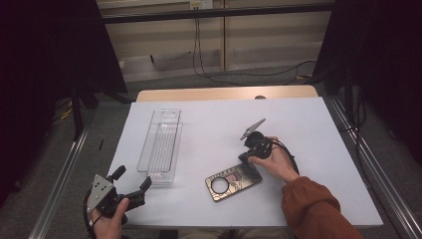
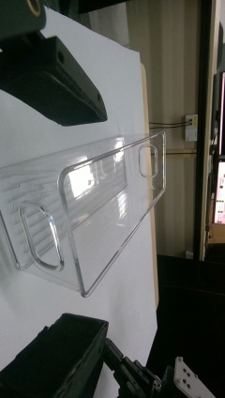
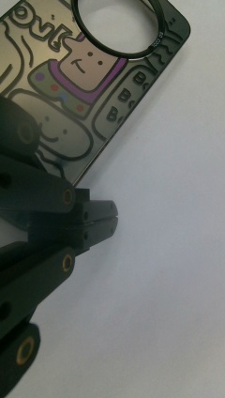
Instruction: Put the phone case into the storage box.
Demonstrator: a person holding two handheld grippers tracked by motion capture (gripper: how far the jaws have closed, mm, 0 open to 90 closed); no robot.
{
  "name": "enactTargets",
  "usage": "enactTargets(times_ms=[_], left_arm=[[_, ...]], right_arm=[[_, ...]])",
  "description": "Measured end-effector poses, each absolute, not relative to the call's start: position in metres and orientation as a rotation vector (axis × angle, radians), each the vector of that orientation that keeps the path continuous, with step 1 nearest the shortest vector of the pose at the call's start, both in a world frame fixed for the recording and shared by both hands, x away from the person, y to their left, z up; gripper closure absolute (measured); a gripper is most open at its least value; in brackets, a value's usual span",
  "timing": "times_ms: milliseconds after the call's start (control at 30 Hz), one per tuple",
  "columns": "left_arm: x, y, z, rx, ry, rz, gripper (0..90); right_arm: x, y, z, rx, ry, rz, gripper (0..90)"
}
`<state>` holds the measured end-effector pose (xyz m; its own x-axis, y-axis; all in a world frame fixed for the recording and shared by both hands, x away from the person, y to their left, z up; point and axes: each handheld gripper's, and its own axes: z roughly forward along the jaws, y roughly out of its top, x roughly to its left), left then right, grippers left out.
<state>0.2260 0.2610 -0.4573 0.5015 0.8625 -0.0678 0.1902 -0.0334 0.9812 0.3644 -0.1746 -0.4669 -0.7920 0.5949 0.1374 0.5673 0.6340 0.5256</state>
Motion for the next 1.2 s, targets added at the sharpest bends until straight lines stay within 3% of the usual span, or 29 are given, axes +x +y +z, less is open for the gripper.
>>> enactTargets(times_ms=[1200], left_arm=[[0.227,0.259,-0.458,1.542,0.948,0.692,2.8]], right_arm=[[0.321,-0.212,-0.471,1.032,2.721,0.971,90.0]])
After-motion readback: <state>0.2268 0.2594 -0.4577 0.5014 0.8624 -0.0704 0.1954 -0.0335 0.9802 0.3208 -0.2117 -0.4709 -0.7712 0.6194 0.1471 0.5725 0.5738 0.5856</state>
